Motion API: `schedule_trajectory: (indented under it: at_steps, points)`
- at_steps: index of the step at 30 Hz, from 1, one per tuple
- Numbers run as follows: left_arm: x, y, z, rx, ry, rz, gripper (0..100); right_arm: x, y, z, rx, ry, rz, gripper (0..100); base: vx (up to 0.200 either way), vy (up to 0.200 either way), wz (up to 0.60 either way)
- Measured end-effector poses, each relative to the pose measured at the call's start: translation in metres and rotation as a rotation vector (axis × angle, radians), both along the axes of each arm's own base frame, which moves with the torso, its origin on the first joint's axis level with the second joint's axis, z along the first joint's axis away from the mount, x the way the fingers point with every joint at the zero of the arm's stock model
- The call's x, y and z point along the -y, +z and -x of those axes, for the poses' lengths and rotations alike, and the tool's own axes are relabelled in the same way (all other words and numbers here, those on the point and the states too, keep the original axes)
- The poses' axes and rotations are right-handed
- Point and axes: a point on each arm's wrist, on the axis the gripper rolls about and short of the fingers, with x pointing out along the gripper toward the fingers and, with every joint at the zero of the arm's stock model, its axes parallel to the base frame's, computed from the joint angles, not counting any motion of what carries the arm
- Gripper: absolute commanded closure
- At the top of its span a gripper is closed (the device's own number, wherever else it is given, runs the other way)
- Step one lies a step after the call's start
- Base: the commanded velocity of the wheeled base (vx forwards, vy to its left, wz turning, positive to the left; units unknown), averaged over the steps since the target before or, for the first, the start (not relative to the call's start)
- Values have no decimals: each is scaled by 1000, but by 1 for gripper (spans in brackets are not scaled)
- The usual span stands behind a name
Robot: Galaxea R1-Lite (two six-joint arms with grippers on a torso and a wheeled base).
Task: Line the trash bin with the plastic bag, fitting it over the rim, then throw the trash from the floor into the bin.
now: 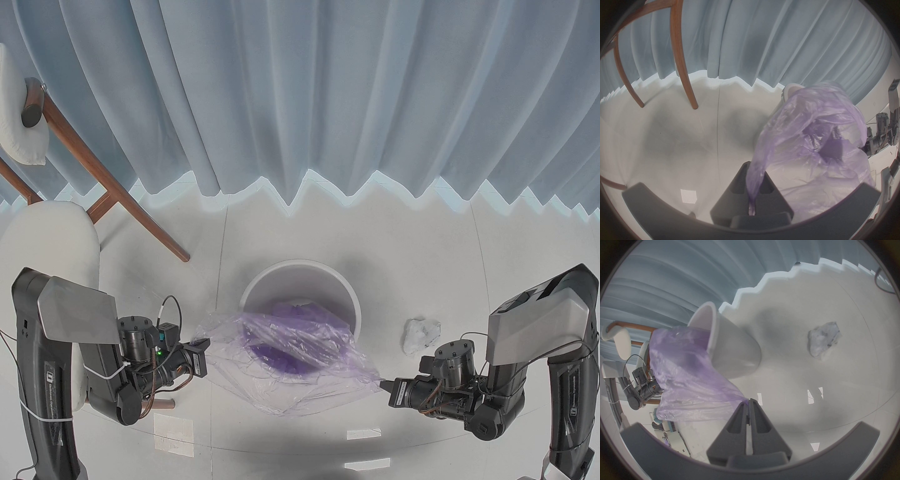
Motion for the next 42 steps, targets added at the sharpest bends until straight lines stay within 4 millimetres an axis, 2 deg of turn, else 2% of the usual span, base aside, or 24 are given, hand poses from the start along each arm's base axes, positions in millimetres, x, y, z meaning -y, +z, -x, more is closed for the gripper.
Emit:
schedule_trajectory:
  at_steps: [6,15,29,35,41,42]
  points:
    - [-1,-12,-11,5,4,-13,100,8,-7,-6,-5,-45,20,100,0,0,0]
    - [4,-15,-24,39,2,-8,100,10,-5,-21,43,-88,10,100,0,0,0]
    - [12,4,-56,185,5,31,100,20,16,-62,257,-159,-62,100,0,0,0]
    - [26,11,-58,180,-6,120,100,18,25,-70,357,-159,-100,100,0,0,0]
    - [35,26,-56,189,-21,195,100,17,29,-74,386,-149,-99,100,0,0,0]
    - [35,28,-56,193,-22,197,100,16,31,-74,393,-148,-102,0,0,0,0]
